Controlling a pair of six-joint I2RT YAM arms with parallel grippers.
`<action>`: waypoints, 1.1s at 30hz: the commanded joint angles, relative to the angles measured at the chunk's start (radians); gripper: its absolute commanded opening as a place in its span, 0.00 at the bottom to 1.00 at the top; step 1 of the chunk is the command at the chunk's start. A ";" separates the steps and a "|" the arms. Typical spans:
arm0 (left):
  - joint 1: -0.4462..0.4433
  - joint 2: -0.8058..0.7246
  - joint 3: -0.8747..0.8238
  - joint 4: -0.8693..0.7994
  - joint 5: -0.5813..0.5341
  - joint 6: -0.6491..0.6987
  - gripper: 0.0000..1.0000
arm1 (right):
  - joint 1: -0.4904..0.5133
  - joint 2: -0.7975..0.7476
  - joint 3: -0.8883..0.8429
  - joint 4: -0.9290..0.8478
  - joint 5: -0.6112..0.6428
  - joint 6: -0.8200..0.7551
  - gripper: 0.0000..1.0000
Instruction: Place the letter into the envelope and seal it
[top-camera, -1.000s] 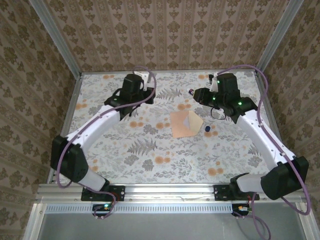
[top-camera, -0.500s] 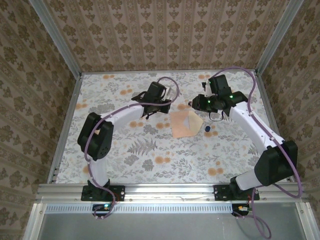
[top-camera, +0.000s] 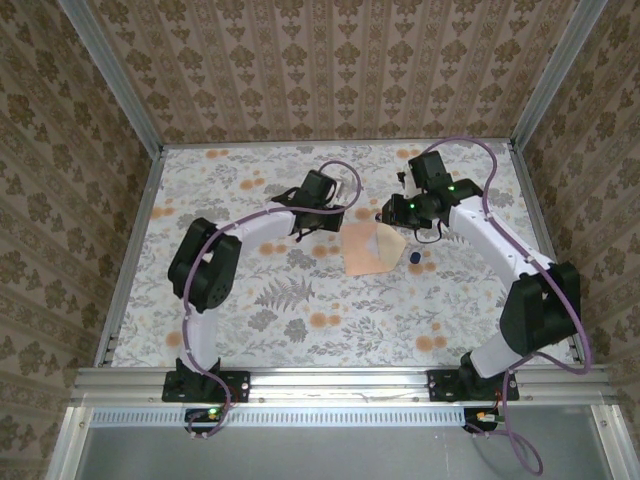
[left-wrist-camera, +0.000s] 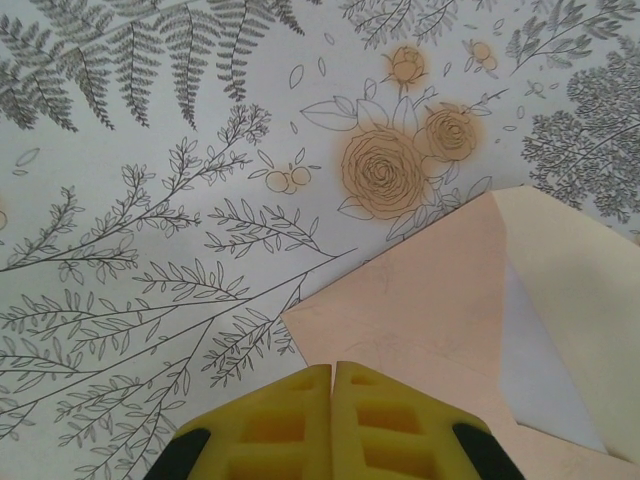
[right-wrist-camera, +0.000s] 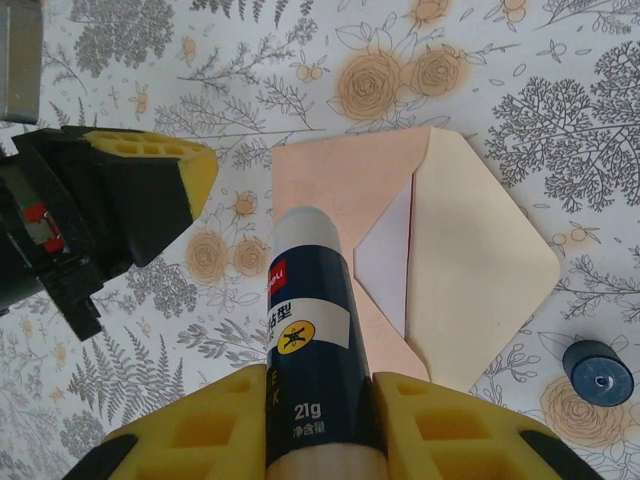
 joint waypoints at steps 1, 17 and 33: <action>-0.004 0.034 0.040 0.002 0.010 -0.028 0.00 | 0.002 0.025 0.021 -0.017 -0.021 -0.020 0.14; -0.003 0.140 0.052 0.049 0.033 -0.066 0.00 | 0.023 0.117 0.004 -0.012 -0.050 -0.031 0.13; 0.001 0.177 0.041 0.043 0.035 -0.087 0.00 | 0.058 0.183 -0.021 -0.064 -0.035 -0.013 0.10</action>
